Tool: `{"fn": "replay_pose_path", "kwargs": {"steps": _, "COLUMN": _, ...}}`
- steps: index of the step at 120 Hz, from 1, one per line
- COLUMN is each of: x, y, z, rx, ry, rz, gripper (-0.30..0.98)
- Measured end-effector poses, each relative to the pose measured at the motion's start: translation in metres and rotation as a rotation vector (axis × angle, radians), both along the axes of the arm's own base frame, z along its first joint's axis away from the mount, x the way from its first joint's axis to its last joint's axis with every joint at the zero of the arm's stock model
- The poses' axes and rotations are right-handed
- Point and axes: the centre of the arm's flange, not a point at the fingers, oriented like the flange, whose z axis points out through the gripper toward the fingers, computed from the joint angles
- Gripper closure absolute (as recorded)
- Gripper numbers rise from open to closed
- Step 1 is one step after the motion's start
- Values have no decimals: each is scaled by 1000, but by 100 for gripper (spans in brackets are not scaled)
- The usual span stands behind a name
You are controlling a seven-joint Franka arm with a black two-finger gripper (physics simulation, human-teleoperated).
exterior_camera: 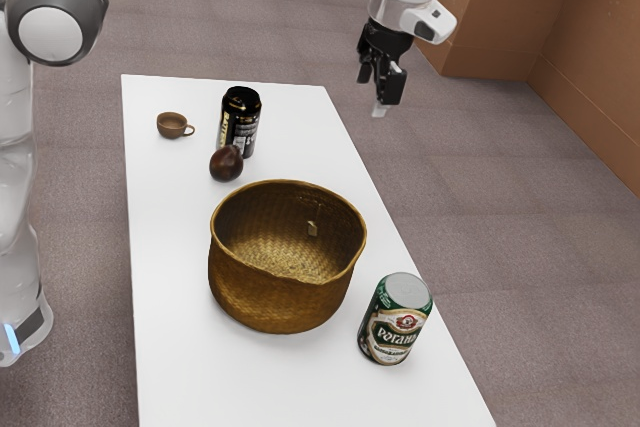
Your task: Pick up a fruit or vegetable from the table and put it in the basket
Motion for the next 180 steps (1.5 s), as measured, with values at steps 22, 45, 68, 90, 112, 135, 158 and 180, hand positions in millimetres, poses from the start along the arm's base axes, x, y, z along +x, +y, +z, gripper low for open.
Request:
{"fn": "replay_pose_path", "kwargs": {"steps": 22, "x": 0, "y": 22, "z": -2, "rx": -38, "ry": 5, "rz": 47, "gripper": 0}}
{"fn": "replay_pose_path", "kwargs": {"steps": 45, "x": 1, "y": 24, "z": -4, "rx": -86, "ry": 6, "rz": 60, "gripper": 0}}
{"fn": "replay_pose_path", "kwargs": {"steps": 68, "x": -18, "y": -27, "z": -4, "rx": -108, "ry": 47, "rz": -23, "gripper": 0}}
{"fn": "replay_pose_path", "kwargs": {"steps": 90, "x": -65, "y": -24, "z": -39, "rx": -110, "ry": 144, "rz": -14, "gripper": 0}}
{"fn": "replay_pose_path", "kwargs": {"steps": 112, "x": -60, "y": -6, "z": -80, "rx": -116, "ry": 186, "rz": 27, "gripper": 0}}
{"fn": "replay_pose_path", "kwargs": {"steps": 135, "x": -58, "y": -4, "z": -113, "rx": -118, "ry": 196, "rz": 34, "gripper": 0}}
{"fn": "replay_pose_path", "kwargs": {"steps": 158, "x": -53, "y": 6, "z": -133, "rx": -122, "ry": 191, "rz": 53, "gripper": 0}}
{"fn": "replay_pose_path", "kwargs": {"steps": 180, "x": -50, "y": 12, "z": -136, "rx": -127, "ry": 177, "rz": 59, "gripper": 0}}
